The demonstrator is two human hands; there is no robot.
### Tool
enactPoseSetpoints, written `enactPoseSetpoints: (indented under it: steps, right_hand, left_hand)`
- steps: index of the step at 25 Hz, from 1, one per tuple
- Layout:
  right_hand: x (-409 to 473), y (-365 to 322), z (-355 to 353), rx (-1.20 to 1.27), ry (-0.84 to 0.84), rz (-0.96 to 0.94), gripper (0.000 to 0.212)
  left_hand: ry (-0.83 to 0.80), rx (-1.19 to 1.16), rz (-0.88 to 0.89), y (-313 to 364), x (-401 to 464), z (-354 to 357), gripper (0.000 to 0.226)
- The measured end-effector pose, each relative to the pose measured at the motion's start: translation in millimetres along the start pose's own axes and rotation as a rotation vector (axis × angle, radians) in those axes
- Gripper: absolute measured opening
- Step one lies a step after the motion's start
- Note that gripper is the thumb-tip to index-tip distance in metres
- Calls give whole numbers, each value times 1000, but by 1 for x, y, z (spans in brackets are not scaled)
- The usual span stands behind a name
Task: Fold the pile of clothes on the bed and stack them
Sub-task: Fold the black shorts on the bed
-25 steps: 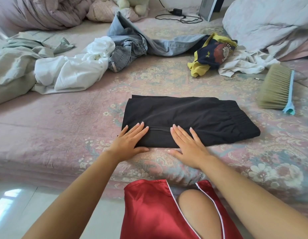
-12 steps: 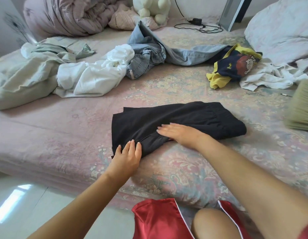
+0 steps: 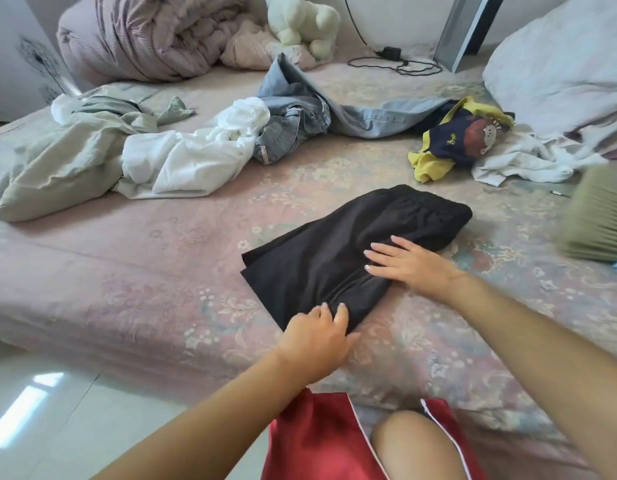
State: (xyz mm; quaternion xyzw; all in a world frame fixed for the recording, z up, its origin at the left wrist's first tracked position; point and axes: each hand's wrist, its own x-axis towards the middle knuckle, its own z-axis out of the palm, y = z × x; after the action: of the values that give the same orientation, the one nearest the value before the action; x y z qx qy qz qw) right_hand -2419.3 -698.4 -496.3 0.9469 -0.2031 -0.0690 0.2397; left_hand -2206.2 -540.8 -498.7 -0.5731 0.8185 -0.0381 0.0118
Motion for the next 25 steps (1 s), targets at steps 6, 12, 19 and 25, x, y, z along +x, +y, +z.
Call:
enactPoseSetpoints:
  steps: [6, 12, 19, 25]
  right_hand:
    - [-69, 13, -1, -26, -42, 276, 84]
    - [-59, -74, -8, 95, 193, 225, 63]
    - [-63, -96, -7, 155, 334, 290, 53]
    - [-69, -80, 3, 110, 351, 186, 59]
  left_hand:
    - [186, -555, -284, -44, 39, -24, 38]
    - [-65, -679, -421, -93, 75, 12, 26]
    - [68, -795, -604, -95, 96, 9, 23]
    - [21, -723, -597, -86, 74, 5, 17]
